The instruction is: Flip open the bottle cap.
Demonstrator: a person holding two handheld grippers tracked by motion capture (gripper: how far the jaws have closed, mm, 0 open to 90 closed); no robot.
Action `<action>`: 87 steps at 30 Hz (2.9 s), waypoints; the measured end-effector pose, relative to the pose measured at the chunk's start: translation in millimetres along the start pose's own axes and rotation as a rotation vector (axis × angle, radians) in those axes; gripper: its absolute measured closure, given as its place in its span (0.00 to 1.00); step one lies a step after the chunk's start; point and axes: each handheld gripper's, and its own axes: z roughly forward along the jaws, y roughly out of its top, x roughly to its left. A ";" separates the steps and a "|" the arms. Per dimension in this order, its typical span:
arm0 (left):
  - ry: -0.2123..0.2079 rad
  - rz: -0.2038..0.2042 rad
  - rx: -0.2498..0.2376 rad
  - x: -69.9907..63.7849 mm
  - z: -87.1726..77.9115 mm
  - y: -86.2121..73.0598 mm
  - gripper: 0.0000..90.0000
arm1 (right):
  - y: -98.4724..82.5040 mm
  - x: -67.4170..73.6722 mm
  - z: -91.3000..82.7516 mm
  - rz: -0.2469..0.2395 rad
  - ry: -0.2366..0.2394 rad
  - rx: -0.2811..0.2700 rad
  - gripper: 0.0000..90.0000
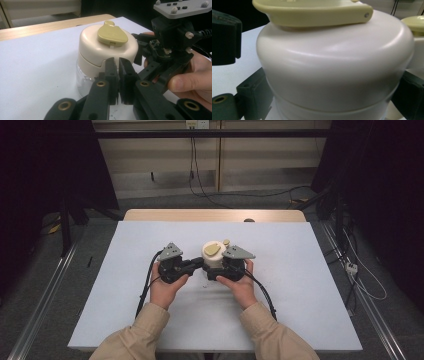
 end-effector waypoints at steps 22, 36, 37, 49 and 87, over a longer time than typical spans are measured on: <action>0.024 0.000 0.035 2.4 5.3 10.2 1.00 | -0.3 0.4 -0.1 -0.001 -0.003 0.000 0.05; 0.030 0.018 0.054 -0.7 9.5 17.0 1.00 | -0.5 0.3 0.0 -0.003 -0.001 0.001 0.05; 0.031 0.017 0.053 -0.7 9.5 17.3 1.00 | -0.5 0.2 0.0 -0.003 -0.001 0.001 0.05; 0.041 0.015 0.055 0.3 9.5 21.5 1.00 | -0.7 0.0 0.0 -0.008 0.000 0.002 0.05; 0.041 0.018 0.000 -4.5 13.8 41.0 1.00 | -1.2 -0.7 0.2 0.000 0.002 0.002 0.05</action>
